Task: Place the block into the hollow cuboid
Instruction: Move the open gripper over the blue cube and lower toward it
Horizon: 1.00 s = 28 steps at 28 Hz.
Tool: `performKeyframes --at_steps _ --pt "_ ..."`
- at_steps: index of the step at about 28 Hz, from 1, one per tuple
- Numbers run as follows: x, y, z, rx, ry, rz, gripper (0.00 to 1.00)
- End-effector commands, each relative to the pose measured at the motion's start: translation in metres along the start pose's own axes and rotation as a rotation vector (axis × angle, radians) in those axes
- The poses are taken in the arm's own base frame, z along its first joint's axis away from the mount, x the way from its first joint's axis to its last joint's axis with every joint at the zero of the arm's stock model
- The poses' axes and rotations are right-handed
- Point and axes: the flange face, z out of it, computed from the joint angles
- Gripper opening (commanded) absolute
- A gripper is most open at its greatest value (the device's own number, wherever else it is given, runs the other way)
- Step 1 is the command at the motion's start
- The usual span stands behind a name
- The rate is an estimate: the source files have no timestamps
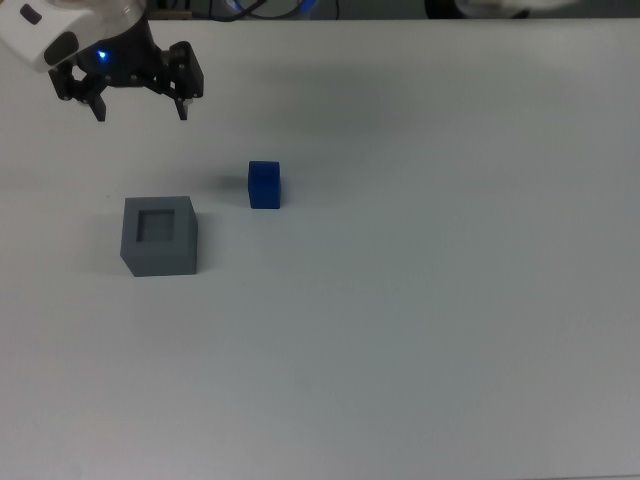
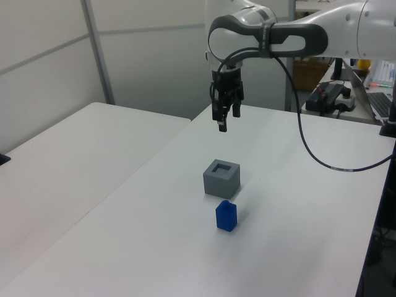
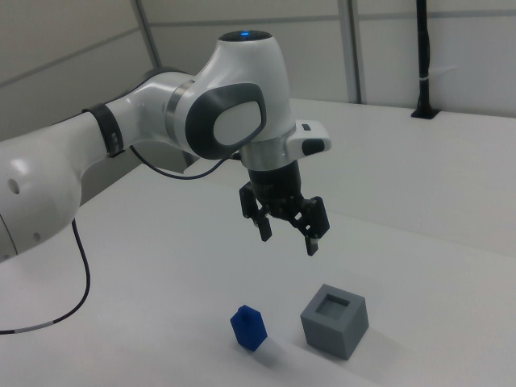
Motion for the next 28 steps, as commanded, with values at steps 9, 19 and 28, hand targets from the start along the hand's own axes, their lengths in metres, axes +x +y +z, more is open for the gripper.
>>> performKeyframes --at_steps 9,19,28 --pt "-0.043 -0.018 -0.006 -0.011 0.071 -0.024 1.0" --pt "-0.058 -0.075 0.043 0.002 0.049 -0.104 1.0" --pt "-0.056 -0.11 0.116 0.004 0.027 -0.165 1.0"
